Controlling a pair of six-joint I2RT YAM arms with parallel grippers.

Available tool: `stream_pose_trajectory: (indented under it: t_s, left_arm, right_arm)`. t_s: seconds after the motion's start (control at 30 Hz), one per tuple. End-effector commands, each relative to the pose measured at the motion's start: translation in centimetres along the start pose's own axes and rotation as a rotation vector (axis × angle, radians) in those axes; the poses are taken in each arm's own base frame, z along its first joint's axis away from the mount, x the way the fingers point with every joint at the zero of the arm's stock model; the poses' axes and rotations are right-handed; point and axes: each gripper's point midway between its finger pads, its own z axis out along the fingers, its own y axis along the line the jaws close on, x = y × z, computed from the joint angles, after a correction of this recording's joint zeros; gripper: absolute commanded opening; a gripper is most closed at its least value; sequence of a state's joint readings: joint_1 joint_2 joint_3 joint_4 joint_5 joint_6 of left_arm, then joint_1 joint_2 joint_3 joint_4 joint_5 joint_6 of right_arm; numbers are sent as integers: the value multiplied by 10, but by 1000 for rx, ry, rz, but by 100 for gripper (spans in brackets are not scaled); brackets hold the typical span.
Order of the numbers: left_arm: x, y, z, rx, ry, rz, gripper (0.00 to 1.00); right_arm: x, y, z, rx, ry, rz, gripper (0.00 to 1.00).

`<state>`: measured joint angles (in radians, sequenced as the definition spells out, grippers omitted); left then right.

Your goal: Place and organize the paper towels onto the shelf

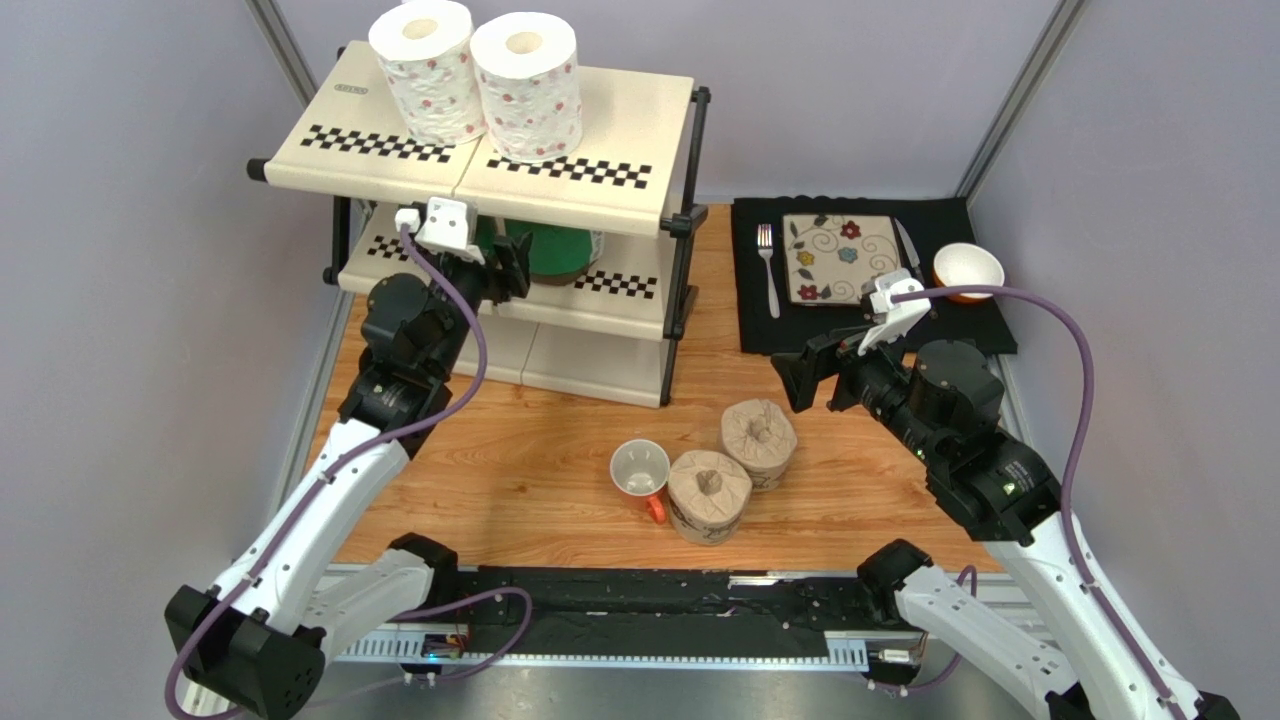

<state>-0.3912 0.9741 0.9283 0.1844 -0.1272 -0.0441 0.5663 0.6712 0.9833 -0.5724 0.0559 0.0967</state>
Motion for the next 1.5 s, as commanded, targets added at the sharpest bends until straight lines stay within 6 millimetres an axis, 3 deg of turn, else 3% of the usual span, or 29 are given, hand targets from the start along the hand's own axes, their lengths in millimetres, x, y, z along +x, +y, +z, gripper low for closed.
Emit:
stream_pose_trajectory:
  t_s: [0.0,0.13,0.4,0.67,0.87,1.1,1.47]
  left_arm:
    - [-43,-1,-14,20,-118,-36,75]
    - [-40,4,-35,0,-121,-59,75]
    - [2,42,-55,-119,-48,-181,78]
    - [8,73,-77,-161,-96,-322,78]
    - [1,83,-86,-149,-150,-420,78]
    - [-11,80,-78,-77,-210,-520,77]
    - [-30,98,-66,-96,-257,-546,77]
  right_arm:
    - [-16,0,-6,1,-49,-8,90]
    - [-15,0,-5,0,-47,-10,90]
    - [-17,5,1,-23,-45,-12,90]
    - [-13,3,1,-13,-41,-15,89]
    - [-13,2,1,-10,-39,-21,90]
    - [-12,3,0,-14,-39,-14,90]
    - [-11,7,1,-39,-46,-3,90]
